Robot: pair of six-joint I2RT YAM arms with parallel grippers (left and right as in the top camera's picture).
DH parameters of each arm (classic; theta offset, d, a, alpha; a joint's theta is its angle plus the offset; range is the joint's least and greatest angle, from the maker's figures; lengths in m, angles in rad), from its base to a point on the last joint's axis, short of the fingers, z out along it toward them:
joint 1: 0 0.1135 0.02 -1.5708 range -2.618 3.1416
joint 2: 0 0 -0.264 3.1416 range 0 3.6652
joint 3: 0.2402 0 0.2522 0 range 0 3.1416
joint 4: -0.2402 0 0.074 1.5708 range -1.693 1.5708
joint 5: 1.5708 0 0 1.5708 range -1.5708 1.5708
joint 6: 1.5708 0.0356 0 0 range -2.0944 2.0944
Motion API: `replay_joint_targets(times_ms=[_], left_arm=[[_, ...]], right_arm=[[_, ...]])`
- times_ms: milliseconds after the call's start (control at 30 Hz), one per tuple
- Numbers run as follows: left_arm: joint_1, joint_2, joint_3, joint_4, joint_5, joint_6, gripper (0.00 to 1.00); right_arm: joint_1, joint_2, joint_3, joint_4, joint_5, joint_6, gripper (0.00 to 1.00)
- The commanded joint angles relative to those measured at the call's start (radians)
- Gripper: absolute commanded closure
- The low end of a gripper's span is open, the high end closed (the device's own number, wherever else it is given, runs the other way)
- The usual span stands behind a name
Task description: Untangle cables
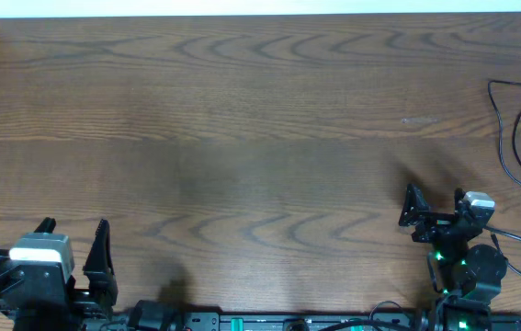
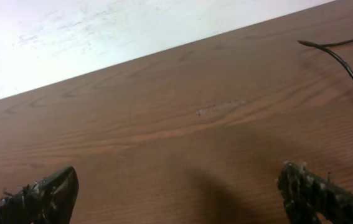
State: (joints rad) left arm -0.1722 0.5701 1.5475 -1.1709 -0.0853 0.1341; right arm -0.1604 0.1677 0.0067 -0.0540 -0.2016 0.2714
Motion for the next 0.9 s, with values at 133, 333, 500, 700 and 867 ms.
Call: replay_joint_targets(times_ms=[133, 333, 500, 700, 867], left_arm=[[-0.004, -0.006, 0.009, -0.002, -0.013, -0.002, 0.41], [-0.004, -0.006, 0.009, -0.003, -0.012, -0.002, 0.41], [-0.004, -0.006, 0.009, -0.003, -0.012, -0.002, 0.41], [-0.004, -0.006, 0.009, -0.002, -0.012, -0.002, 0.41], [-0.004, -0.006, 0.009, -0.005, -0.011, -0.002, 0.41]], right_arm=[[0.004, -0.006, -0.001, -0.005, -0.006, 0.012, 0.01], [0.004, -0.006, -0.001, -0.005, -0.006, 0.012, 0.01], [0.004, -0.006, -0.001, -0.005, -0.006, 0.012, 0.01], [0.032, -0.006, -0.001, -0.003, -0.006, 0.012, 0.01], [0.113, -0.048, -0.001, -0.004, -0.006, 0.013, 0.01]])
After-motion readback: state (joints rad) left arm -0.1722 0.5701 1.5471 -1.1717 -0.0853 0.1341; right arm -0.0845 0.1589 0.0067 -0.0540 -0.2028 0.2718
